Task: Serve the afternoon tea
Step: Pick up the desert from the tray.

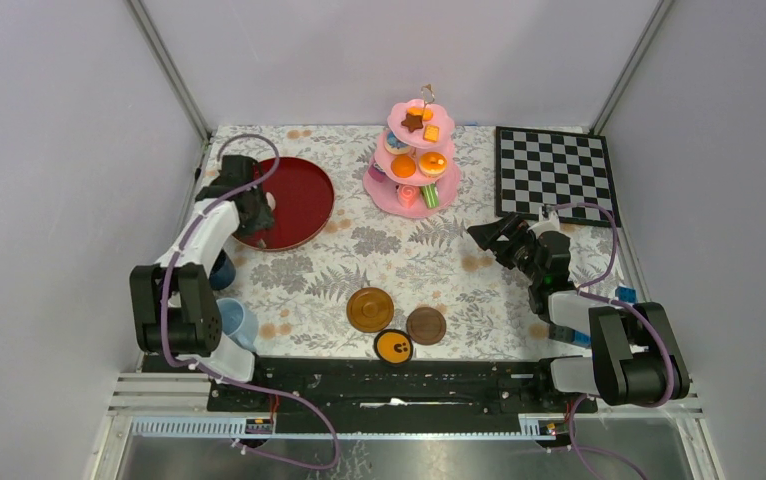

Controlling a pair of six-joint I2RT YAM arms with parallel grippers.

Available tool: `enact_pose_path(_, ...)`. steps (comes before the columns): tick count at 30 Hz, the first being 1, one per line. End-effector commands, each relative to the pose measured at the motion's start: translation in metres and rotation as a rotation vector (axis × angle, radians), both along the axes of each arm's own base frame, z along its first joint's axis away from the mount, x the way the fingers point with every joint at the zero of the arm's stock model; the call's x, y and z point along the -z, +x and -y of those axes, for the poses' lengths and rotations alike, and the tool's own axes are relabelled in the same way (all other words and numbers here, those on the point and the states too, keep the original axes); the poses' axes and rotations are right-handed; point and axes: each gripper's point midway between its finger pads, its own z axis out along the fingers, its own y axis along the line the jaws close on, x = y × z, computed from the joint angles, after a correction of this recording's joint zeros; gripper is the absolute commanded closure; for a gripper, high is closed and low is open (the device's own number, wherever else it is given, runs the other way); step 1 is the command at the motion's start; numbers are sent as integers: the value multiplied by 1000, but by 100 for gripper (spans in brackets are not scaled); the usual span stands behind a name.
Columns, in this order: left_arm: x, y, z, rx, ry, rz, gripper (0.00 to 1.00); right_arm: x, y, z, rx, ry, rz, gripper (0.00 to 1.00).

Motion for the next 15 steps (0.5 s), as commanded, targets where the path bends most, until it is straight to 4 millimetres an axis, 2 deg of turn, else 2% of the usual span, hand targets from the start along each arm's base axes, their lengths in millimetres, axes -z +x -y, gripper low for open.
enact_pose_path(1,-45,4,-20,38,46,39,54,-12,3,-1,-7,8,53,2)
enact_pose_path(6,-43,15,-28,34,48,14,59,-12,4,0,-5,8,56,2)
enact_pose_path(15,-45,23,-29,31,47,31,57,-11,4,0,-4,9,50,2)
